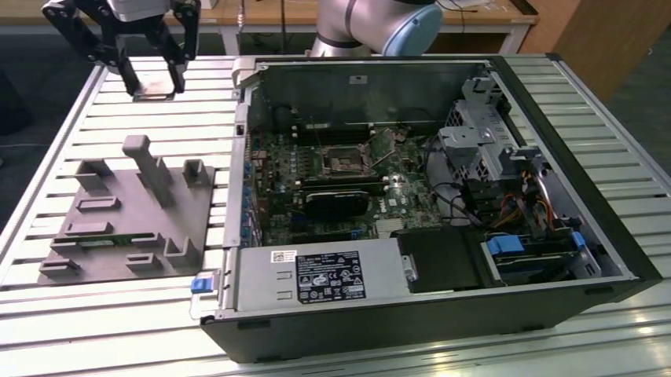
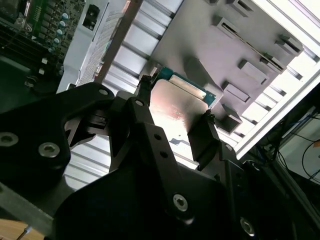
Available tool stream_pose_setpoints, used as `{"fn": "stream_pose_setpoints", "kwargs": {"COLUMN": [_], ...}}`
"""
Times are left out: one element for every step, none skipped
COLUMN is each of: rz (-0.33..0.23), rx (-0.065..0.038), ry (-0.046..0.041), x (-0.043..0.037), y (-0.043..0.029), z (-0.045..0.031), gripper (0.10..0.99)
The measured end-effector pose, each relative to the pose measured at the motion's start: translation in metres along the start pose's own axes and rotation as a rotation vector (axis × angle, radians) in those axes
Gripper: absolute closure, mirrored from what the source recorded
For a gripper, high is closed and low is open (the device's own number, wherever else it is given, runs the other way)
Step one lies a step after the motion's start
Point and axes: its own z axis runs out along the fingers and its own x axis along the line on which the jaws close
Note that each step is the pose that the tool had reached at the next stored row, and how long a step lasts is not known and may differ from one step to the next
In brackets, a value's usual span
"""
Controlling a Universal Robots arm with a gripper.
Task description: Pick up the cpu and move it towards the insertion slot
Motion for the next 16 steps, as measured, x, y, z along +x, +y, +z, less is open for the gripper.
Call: {"fn": "stream_pose_setpoints", "kwargs": {"rz": [0.000, 0.000, 0.000, 0.000, 0.000, 0.000, 0.000, 0.000, 0.000, 0.000, 0.000, 0.000, 0.000, 0.000, 0.000, 0.000], "rx": [0.000, 0.000, 0.000, 0.000, 0.000, 0.000, 0.000, 0.000, 0.000, 0.000, 0.000, 0.000, 0.000, 0.000, 0.000, 0.000], "ry": [0.0001, 0.0000, 0.0001, 0.0000, 0.0000, -0.0001, 0.0000, -0.0001, -0.0001, -0.0001, 0.0000, 0.0000, 0.0000, 0.0000, 0.0001, 0.0000], "x": [-0.0021, -0.0040, -0.0059, -0.0078, -0.0098, -0.0116, -0.0136, -0.0158, -0.0178, -0.0198, -0.0217, -0.0237, -0.0259, -0.0280, -0.0301, -0.0321], "y": [0.0000, -0.0001, -0.0001, -0.0001, -0.0001, -0.0001, -0.0001, -0.0002, -0.0002, -0.0002, -0.0002, -0.0002, -0.0003, -0.0003, -0.0003, -0.0003], "z": [-0.0001, 0.0000, -0.0001, -0.0001, -0.0001, -0.0001, -0.0001, -0.0001, -0.0001, -0.0001, -0.0002, -0.0003, -0.0002, -0.0003, -0.0003, -0.0003], "gripper": [0.541, 0.541, 0.541, 0.541, 0.541, 0.541, 0.541, 0.541, 0.541, 0.541, 0.541, 0.541, 0.541, 0.541, 0.541, 0.541]}}
